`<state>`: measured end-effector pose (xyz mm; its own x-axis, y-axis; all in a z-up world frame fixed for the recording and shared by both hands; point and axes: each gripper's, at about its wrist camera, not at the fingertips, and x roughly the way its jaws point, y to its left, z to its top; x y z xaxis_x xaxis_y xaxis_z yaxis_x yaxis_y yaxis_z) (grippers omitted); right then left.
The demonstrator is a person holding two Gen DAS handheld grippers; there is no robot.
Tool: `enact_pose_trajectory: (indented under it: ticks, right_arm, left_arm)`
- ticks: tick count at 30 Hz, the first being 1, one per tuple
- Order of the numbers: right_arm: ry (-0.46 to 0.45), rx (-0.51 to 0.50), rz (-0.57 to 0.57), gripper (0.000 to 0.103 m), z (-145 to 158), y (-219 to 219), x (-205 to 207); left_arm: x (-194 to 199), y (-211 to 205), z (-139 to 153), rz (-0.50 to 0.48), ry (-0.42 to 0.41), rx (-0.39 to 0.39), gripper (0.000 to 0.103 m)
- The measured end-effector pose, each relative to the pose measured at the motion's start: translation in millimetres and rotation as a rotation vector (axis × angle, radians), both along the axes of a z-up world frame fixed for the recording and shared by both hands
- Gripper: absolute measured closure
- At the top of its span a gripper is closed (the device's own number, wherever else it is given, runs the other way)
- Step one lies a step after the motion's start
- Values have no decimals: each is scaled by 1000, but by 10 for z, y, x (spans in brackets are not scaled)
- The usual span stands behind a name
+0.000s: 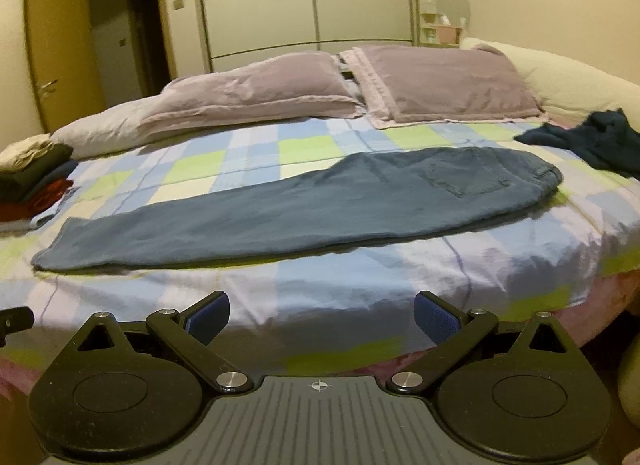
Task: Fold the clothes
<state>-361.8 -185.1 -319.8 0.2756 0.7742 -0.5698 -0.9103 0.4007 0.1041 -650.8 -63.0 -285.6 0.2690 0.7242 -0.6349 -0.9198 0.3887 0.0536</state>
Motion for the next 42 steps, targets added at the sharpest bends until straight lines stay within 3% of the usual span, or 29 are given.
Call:
enact_pose_trajectory:
  ticks: [11, 17, 22, 26, 30, 33, 34, 35, 37, 38, 39, 40, 42]
  right_arm:
    - [-34, -14, 165, 2, -55, 212, -567]
    - [-40, -13, 164, 2, -27, 278, -628]
    - [-24, 18, 152, 2, 33, 316, -523]
    - [34, 53, 111, 2, 24, 359, -263]
    - [126, 82, 36, 2, -133, 414, 208]
    - [231, 100, 5, 3, -350, 568, 698]
    - [259, 108, -1, 3, -416, 637, 859]
    - [245, 106, -9, 3, -451, 760, 1012]
    - [200, 97, -13, 4, -490, 1013, 1269]
    - [158, 85, 8, 11, -495, 1196, 1390]
    - [123, 63, 30, 29, -503, 1364, 1465]
    - [89, 40, 51, 34, -513, 1530, 1538]
    - [35, -42, 97, 34, -608, 1772, 1602]
  left_arm:
    - [-534, 85, -62, 108, -3, -22, 44]
    - [-618, 151, -39, 121, -3, -37, 44]
    - [-649, 274, 75, 110, -107, -30, 44]
    - [-580, 505, 116, 101, -232, -70, 44]
    - [-207, 796, 28, 77, -281, -110, 46]
    - [166, 1053, -106, 59, -302, -111, 56]
    - [298, 1160, -155, 50, -300, -106, 66]
    - [448, 1282, -209, 39, -283, -105, 73]
    - [728, 1512, -324, 20, -243, -102, 77]
    - [841, 1609, -382, 13, -224, -99, 77]
    - [947, 1692, -448, 12, -200, -94, 77]
    - [1023, 1759, -522, 26, -175, -102, 77]
    - [1079, 1855, -683, 58, -154, -139, 77]
